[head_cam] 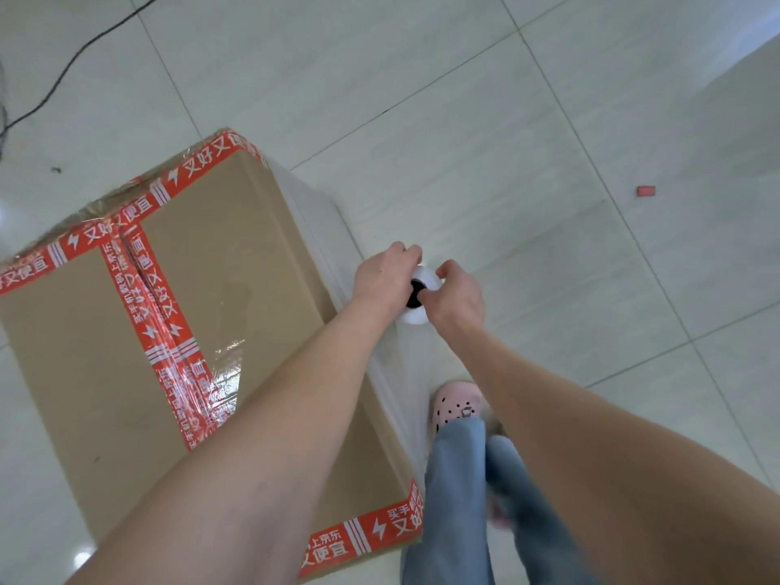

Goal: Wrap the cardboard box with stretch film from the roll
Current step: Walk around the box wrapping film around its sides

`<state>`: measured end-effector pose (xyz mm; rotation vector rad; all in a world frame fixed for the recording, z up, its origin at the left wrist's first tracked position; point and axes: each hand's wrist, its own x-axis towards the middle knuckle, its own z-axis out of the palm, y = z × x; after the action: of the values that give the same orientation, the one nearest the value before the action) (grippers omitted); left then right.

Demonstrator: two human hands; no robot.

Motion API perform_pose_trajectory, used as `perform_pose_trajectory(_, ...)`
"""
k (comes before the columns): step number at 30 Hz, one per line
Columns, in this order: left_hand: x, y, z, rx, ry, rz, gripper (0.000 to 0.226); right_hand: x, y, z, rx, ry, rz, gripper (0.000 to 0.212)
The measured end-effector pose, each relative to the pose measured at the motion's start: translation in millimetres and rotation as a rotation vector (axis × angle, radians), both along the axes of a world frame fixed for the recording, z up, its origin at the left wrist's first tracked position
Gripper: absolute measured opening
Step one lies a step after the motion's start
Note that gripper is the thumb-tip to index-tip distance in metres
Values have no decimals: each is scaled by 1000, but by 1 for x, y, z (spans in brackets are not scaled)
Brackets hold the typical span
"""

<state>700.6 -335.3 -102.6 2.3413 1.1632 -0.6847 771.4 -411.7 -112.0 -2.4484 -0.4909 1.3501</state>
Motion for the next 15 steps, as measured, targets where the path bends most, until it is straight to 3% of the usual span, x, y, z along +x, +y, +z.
perform_pose_trajectory(5,3,21,-4,-5,26,48,18,10,22,-1,14,-24,176,27)
perform_pose_trajectory(12,-3,50,-15,-44,-21,473,8,17,64,1,127,-59,288,42)
perform_pose_trajectory(15,-9,56,-17,-53,-36,651,10,18,77,2,31,-11,198,48)
